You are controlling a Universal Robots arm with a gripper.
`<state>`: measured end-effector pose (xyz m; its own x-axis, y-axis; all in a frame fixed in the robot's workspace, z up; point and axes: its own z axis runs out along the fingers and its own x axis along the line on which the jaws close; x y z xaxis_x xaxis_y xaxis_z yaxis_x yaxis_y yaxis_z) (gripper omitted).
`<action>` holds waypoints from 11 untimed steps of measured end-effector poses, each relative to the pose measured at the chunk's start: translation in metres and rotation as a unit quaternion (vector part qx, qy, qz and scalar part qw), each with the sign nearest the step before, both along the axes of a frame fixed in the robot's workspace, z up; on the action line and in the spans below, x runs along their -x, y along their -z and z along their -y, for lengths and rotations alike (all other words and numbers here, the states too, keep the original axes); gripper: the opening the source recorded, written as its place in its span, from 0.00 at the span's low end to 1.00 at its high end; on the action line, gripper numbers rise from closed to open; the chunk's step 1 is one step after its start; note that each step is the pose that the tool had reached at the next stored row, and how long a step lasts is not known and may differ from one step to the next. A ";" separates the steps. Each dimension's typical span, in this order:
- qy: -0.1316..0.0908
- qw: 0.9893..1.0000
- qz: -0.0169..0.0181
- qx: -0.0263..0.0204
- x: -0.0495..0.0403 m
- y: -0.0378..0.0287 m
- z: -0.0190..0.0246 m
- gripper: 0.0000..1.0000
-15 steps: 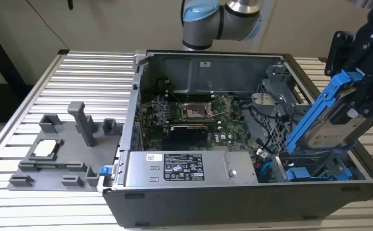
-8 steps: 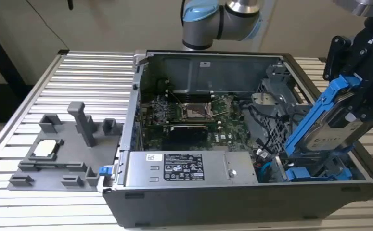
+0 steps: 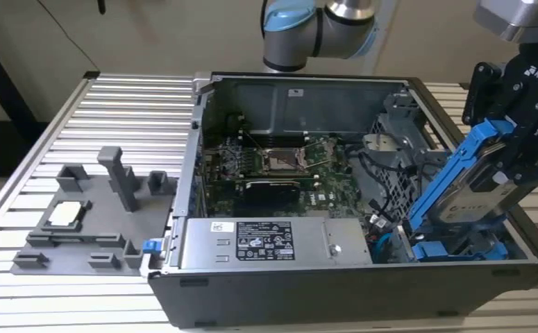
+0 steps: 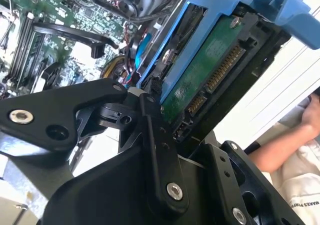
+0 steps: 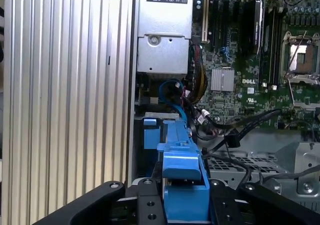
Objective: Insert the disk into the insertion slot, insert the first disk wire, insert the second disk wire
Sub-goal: 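Insert the disk into the insertion slot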
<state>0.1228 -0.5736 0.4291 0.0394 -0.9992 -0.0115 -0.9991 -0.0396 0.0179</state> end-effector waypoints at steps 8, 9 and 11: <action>0.002 1.000 0.000 0.000 -0.0019 0.0087 0.0004 0.33; 0.003 1.000 0.000 0.000 -0.0021 0.0097 0.0004 0.33; 0.004 1.000 0.000 0.000 -0.0023 0.0130 0.0004 0.33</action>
<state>0.1250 -0.5740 0.4161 0.0314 -0.9994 -0.0115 -0.9993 -0.0316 0.0178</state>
